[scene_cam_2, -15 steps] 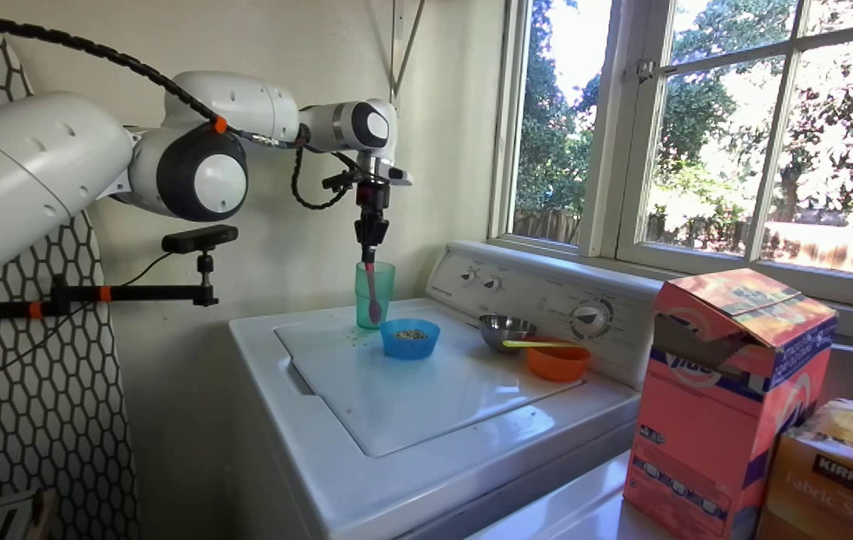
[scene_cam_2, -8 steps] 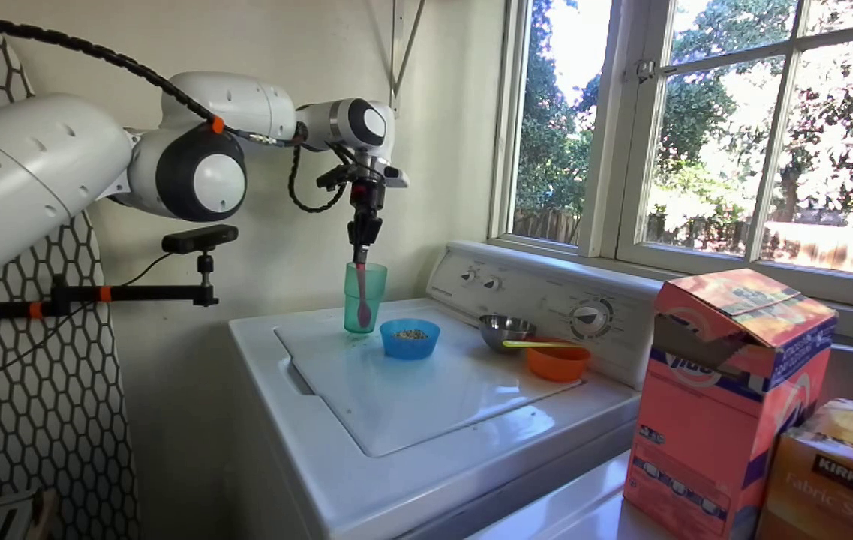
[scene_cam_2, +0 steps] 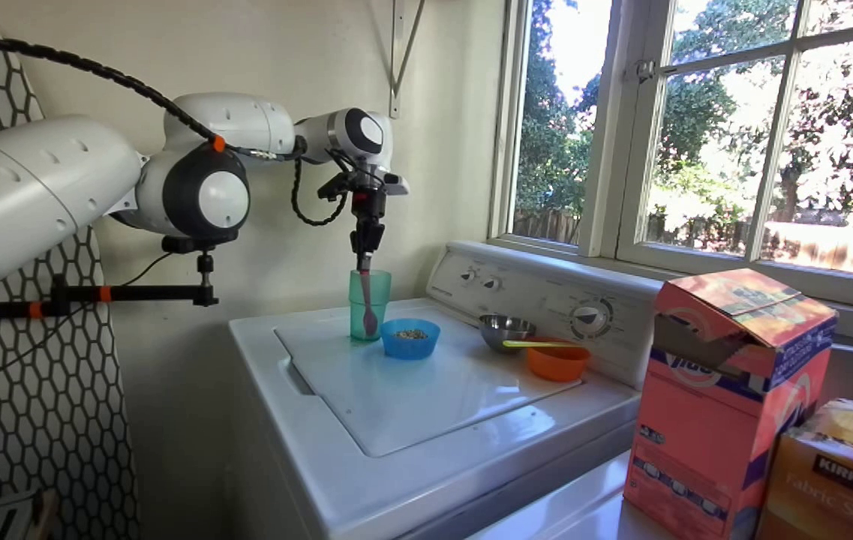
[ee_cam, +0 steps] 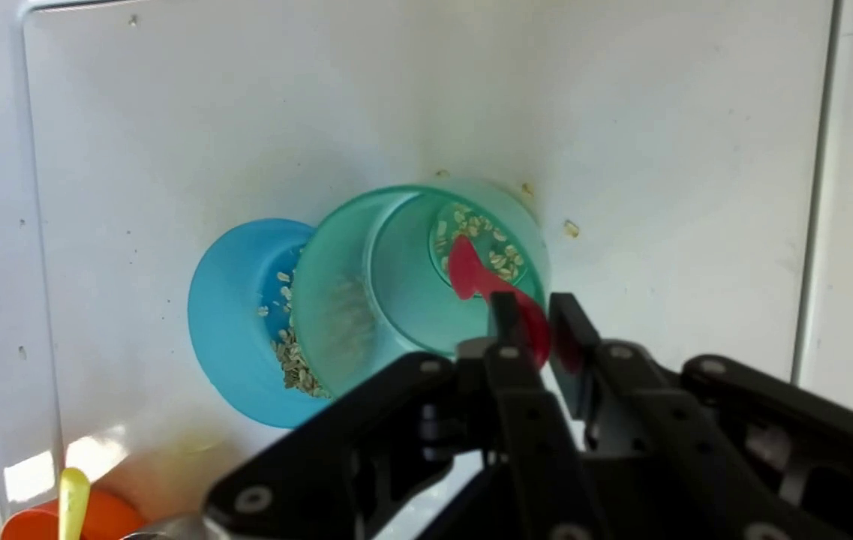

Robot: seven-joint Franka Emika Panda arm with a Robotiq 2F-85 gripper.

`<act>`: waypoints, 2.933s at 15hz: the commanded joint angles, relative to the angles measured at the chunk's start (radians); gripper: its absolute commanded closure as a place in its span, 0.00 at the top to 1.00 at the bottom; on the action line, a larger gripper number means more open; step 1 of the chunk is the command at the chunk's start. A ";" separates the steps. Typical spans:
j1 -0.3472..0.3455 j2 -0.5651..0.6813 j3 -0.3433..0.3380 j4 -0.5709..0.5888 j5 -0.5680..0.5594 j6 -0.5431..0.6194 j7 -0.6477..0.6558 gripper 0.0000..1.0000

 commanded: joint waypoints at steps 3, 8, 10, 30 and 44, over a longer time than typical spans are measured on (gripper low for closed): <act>0.011 -0.008 -0.025 -0.012 -0.004 -0.015 -0.019 0.06; 0.012 -0.030 -0.020 -0.014 0.002 -0.039 -0.046 0.03; 0.012 -0.040 -0.018 -0.017 0.002 -0.058 -0.065 0.03; 0.036 0.007 -0.026 0.008 -0.065 0.048 -0.348 0.38; 0.003 -0.079 -0.016 -0.009 -0.025 -0.010 -0.333 0.03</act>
